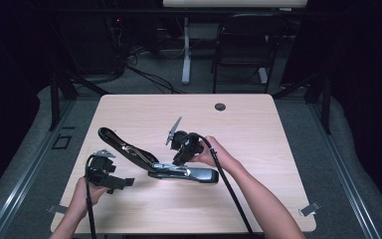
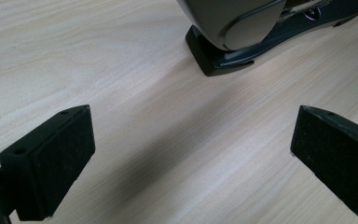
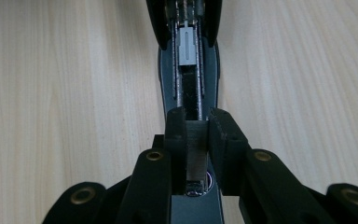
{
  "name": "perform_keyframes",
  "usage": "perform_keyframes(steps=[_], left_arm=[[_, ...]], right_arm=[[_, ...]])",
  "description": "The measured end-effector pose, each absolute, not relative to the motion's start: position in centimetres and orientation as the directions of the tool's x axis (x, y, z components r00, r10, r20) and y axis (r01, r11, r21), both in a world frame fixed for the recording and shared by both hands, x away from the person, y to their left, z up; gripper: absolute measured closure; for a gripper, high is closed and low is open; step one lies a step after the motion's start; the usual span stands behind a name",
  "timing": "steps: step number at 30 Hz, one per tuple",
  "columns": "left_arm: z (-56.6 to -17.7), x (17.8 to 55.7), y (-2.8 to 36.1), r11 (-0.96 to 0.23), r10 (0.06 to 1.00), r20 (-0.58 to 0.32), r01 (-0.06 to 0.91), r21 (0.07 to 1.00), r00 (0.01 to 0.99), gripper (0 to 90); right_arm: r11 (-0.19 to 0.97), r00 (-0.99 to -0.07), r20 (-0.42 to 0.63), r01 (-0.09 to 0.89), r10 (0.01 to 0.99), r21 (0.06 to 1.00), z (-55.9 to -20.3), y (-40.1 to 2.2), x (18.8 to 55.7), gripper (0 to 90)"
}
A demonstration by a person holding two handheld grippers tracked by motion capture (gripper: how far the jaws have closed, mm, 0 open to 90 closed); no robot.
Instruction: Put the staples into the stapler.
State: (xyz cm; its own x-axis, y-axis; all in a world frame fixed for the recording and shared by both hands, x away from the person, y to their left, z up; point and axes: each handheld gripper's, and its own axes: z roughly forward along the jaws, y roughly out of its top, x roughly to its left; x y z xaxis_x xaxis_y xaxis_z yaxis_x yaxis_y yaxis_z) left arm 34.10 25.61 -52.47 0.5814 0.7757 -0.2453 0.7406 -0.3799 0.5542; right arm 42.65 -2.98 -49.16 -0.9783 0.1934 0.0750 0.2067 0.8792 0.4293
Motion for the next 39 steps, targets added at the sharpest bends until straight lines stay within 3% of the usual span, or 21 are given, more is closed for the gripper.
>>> perform_keyframes(steps=[39], left_arm=[[-52.6,34.2,25.6,-0.4,0.774,-0.237,0.743,0.536,0.587,0.0]], right_arm=[[0.915,-0.986,0.048,0.165,0.159,0.367,-50.7,-2.5,42.3,78.4]])
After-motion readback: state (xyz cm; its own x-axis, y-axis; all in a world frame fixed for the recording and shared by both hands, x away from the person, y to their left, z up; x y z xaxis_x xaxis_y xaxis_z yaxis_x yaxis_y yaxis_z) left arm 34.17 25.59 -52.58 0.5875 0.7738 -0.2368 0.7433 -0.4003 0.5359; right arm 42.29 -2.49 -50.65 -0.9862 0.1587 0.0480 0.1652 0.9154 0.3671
